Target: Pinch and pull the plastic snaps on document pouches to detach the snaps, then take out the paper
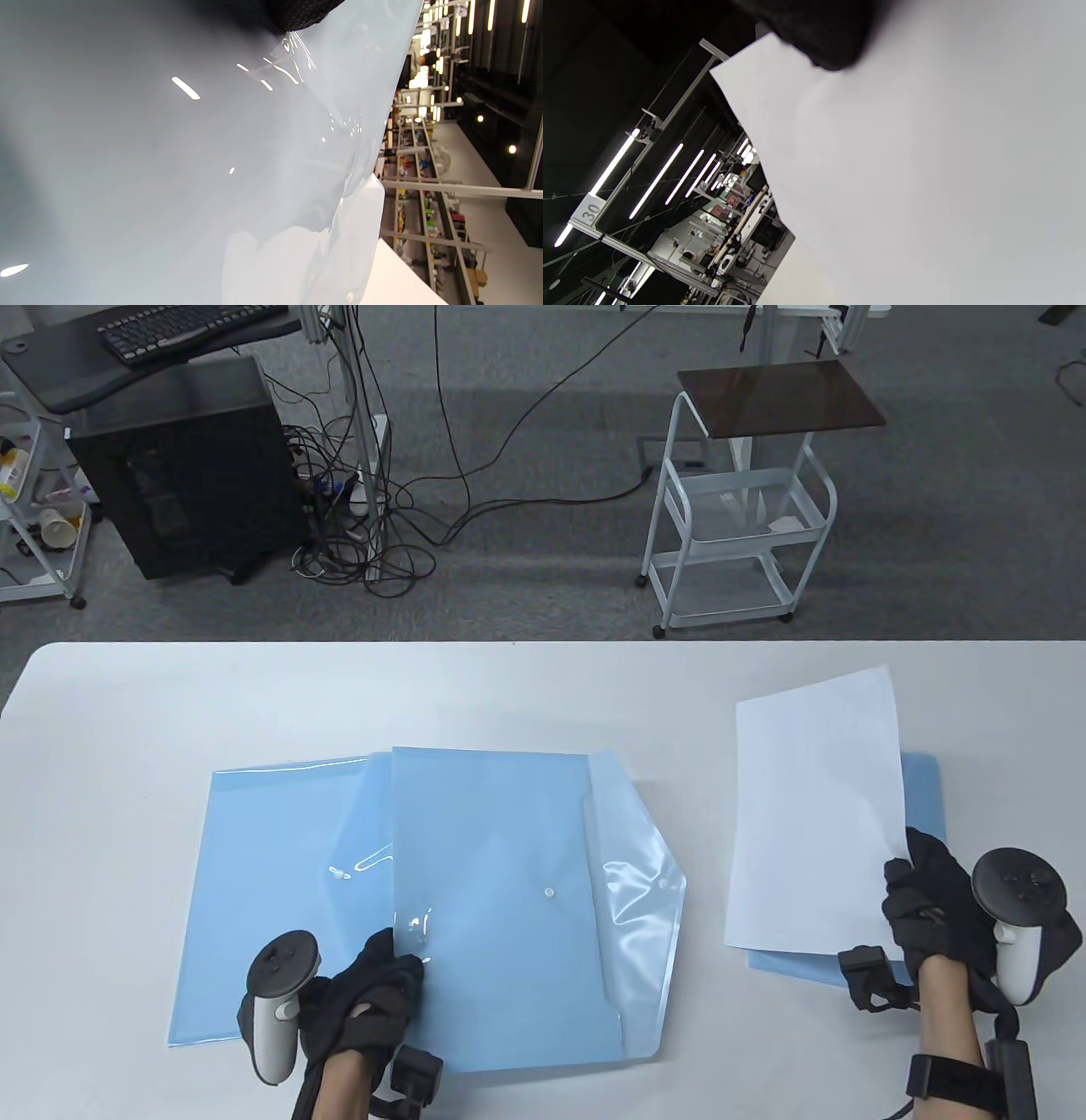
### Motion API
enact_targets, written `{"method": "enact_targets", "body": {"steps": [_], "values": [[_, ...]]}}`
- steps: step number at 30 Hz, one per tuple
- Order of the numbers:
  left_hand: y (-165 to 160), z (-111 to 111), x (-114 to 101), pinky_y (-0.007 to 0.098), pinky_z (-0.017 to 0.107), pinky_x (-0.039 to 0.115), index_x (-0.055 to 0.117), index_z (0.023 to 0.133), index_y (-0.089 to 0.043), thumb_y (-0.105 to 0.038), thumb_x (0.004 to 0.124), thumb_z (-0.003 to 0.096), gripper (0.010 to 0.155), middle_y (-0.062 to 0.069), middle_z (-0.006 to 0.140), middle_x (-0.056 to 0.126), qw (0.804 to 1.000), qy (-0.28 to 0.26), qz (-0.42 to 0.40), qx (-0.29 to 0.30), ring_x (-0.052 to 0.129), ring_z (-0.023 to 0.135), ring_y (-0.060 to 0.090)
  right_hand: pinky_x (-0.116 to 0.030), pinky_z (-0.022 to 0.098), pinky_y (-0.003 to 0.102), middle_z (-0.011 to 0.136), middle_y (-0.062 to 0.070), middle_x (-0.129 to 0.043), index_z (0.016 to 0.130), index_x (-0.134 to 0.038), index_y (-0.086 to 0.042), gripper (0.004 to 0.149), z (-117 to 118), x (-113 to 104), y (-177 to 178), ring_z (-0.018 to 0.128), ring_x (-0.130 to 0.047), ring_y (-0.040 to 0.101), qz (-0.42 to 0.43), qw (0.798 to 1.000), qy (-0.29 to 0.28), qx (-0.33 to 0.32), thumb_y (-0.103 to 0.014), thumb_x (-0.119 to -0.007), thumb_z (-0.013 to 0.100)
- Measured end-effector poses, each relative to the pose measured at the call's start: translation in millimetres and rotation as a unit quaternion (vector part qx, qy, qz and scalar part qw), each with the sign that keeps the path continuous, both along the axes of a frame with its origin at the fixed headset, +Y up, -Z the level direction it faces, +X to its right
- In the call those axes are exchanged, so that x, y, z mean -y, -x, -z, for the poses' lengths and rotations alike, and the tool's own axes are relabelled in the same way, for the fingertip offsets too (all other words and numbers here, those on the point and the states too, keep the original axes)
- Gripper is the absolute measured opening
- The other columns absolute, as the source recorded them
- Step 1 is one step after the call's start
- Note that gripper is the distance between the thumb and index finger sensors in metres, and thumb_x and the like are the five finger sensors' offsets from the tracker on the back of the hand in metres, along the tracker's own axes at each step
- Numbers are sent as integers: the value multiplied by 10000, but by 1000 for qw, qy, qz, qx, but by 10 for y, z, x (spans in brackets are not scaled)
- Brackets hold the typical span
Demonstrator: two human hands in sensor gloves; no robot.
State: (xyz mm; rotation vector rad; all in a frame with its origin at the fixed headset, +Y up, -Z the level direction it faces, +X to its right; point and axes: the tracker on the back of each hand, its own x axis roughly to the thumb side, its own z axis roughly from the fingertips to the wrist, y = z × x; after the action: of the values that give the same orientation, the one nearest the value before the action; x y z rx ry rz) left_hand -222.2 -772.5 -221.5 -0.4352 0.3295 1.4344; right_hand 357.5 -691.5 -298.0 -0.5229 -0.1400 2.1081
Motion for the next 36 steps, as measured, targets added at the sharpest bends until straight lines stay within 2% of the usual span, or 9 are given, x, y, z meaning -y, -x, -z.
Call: {"method": "enact_targets", "body": {"steps": [10, 20, 28, 36], "values": [[-50, 4, 15, 392, 421, 898, 515, 1056, -119, -195, 640, 570, 508, 48, 901, 862, 1000, 2, 0, 17, 1033, 569, 242, -890, 275, 517, 759, 195, -988, 979, -714, -31, 481, 443, 329, 524, 434, -1035, 362, -23, 997, 49, -58, -126, -770, 511], [-87, 36, 82, 394, 427, 894, 507, 1058, -116, -195, 639, 573, 510, 49, 904, 856, 999, 18, 11, 25, 1027, 578, 247, -897, 273, 515, 737, 187, -1009, 976, -717, -23, 492, 777, 589, 916, 425, -1047, 354, -76, 991, 78, -77, -147, -795, 506], [-81, 62, 104, 394, 432, 890, 499, 1061, -116, -197, 636, 575, 511, 47, 906, 850, 999, 24, 16, 28, 1022, 583, 247, -912, 259, 496, 701, 178, -1034, 972, -716, 6, 529, 879, 756, 1035, 396, -1064, 338, -143, 982, 103, -67, -179, -837, 492], [-88, 59, 92, 396, 437, 888, 495, 1063, -117, -198, 634, 577, 512, 47, 909, 845, 999, 26, 16, 27, 1018, 591, 248, -917, 246, 476, 693, 175, -1034, 976, -705, 18, 571, 878, 820, 1063, 376, -1065, 322, -187, 974, 112, -62, -212, -869, 480]]}}
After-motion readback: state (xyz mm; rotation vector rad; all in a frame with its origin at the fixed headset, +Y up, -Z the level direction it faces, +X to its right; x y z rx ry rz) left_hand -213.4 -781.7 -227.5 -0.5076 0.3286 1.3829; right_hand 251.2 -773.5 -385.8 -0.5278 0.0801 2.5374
